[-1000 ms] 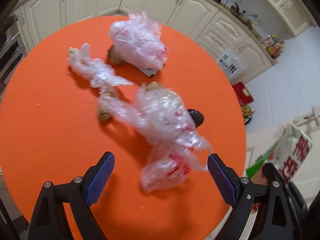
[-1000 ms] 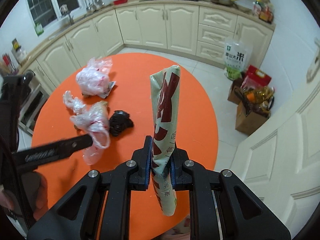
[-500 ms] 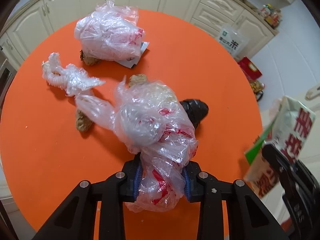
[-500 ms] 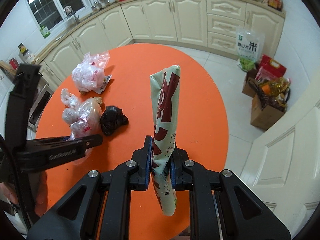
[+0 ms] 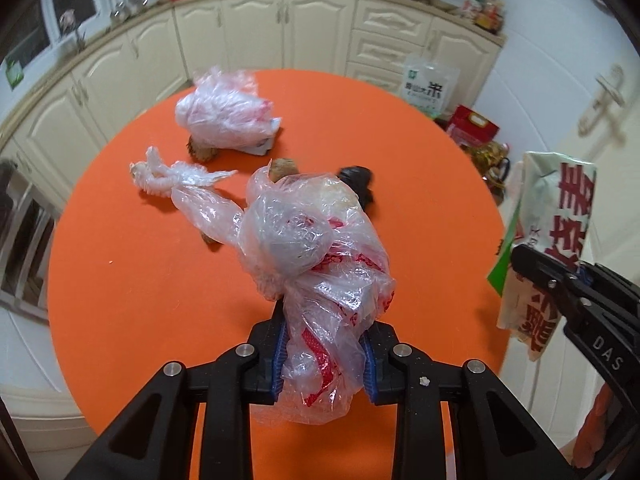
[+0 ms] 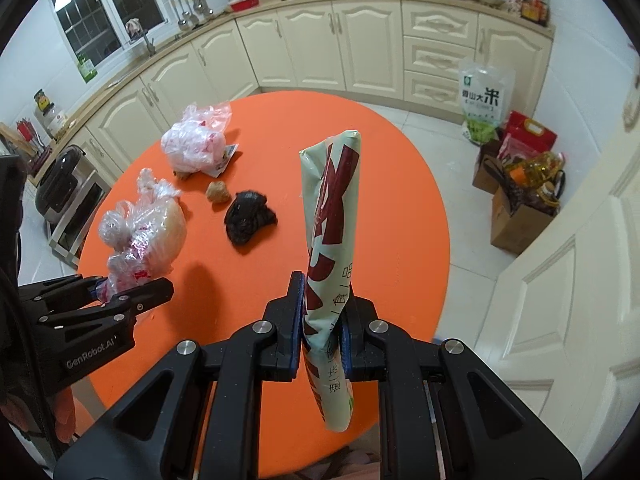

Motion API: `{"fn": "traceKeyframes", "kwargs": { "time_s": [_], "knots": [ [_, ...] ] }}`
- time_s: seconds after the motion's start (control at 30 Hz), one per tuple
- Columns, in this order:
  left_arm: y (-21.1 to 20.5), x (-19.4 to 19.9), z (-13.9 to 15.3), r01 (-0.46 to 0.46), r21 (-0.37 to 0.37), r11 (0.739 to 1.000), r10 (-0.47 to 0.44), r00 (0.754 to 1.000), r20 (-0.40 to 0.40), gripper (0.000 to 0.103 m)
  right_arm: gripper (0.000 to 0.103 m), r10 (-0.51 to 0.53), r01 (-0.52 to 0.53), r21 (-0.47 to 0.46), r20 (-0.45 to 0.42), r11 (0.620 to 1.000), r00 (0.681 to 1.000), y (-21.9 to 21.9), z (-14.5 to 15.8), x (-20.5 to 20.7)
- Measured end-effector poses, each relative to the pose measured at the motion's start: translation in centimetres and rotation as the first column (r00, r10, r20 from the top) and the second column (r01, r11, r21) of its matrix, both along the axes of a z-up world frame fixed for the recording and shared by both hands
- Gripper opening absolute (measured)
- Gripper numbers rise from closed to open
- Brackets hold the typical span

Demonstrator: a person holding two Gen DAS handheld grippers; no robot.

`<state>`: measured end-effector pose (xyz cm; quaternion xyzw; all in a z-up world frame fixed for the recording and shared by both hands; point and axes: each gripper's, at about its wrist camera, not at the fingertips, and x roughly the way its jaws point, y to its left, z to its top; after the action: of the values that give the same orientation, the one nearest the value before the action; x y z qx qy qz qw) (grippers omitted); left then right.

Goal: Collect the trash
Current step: 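Carry the wrapper and plastic bag to the blue wastebasket and open both tools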

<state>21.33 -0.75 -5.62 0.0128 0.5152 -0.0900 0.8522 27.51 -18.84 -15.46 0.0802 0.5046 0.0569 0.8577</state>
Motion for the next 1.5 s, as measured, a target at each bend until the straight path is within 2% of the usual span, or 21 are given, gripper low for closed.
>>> {"fn": "traceKeyframes", "kwargs": {
  "time_s": [0.13,0.3,0.4,0.67,0.93,1.17,1.37,1.43,1.5],
  "knots": [
    [-2.5,-2.5,0.0,0.075,-0.009,0.997,-0.075,0.997,0.015,0.026,0.014,-0.054,0.054,0.002,0.000,0.999,0.999,-1.1,0.5,-3.3],
    [-6.3,-4.8,-0.7,0.191,-0.012,0.981,-0.191,0.981,0.014,0.026,0.014,-0.143,0.143,-0.001,-0.007,0.990,0.990,-3.5,0.8,-7.1],
    [-8.5,-5.9,-1.1,0.259,-0.016,0.966,-0.259,0.966,0.003,0.026,0.014,-0.212,0.212,-0.012,-0.017,0.977,0.977,-5.7,0.9,-9.5],
    [-13.9,-5.6,-2.4,0.405,-0.011,0.914,-0.405,0.914,-0.020,0.026,0.014,-0.372,0.370,-0.057,-0.038,0.927,0.928,-10.4,1.0,-14.8],
    [-19.1,-3.8,-4.6,0.486,0.031,0.873,-0.482,0.872,-0.082,0.026,0.014,-0.451,0.447,-0.080,-0.057,0.891,0.890,-13.5,0.8,-17.3],
    [-23.2,-1.6,-5.9,0.513,0.039,0.858,-0.506,0.855,-0.112,0.026,0.014,-0.482,0.476,-0.081,-0.083,0.876,0.872,-15.4,0.0,-17.9],
    [-25.2,-1.4,-6.9,0.530,0.049,0.846,-0.521,0.843,-0.132,0.027,0.014,-0.499,0.494,-0.069,-0.100,0.867,0.861,-16.7,-0.8,-18.1],
    [-25.6,-1.5,-7.0,0.532,0.061,0.845,-0.519,0.842,-0.147,0.030,0.014,-0.503,0.499,-0.065,-0.104,0.864,0.858,-17.0,-1.1,-18.1],
    [-26.2,-1.2,-7.4,0.534,0.064,0.843,-0.520,0.839,-0.160,0.041,0.014,-0.505,0.501,-0.062,-0.106,0.863,0.857,-17.3,-1.3,-18.1]
  ]
}}
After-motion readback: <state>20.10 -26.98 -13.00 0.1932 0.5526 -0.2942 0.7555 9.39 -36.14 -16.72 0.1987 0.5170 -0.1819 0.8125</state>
